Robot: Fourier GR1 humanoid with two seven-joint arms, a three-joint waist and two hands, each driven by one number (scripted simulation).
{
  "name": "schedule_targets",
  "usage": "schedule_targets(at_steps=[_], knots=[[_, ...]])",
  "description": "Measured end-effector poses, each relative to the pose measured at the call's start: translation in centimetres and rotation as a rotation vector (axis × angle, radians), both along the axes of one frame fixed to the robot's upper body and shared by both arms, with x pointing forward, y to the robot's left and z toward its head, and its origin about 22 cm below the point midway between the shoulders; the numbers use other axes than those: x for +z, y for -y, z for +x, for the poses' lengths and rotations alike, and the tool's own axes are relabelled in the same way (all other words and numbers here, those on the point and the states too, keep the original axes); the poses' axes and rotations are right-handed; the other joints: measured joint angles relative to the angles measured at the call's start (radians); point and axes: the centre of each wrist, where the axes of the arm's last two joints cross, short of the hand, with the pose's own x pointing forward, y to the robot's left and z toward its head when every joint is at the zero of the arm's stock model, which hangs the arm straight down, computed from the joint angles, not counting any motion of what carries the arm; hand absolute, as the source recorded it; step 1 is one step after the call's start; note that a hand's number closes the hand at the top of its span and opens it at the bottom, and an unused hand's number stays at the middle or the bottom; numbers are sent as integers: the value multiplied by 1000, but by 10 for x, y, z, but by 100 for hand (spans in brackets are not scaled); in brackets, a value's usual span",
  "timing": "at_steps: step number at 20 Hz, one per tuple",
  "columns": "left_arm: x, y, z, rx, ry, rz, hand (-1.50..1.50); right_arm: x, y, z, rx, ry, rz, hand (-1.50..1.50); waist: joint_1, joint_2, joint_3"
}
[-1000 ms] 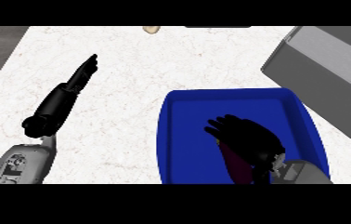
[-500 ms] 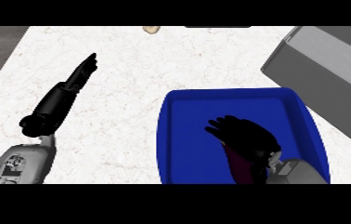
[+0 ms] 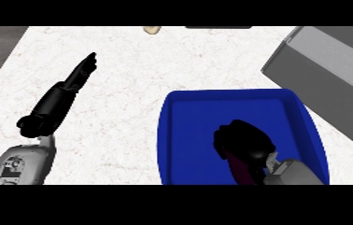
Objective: Pick the eggplant from the tray and place it in the cardboard box
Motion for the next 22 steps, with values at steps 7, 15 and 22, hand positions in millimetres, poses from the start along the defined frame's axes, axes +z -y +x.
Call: schedule_targets(at_steps=[7, 15, 22], knots=[[-3, 0, 2, -13, 11, -3, 0, 3, 14, 48, -130, 85, 97, 150, 13, 8, 4], [-3, 6, 4, -21, 6, -7, 0, 41, 19, 115, -300, 271, 248, 150, 20, 10, 8], [-8, 2, -1, -2, -2, -5, 0, 102, 30, 123, -317, 472, 318, 150, 3, 4, 8]])
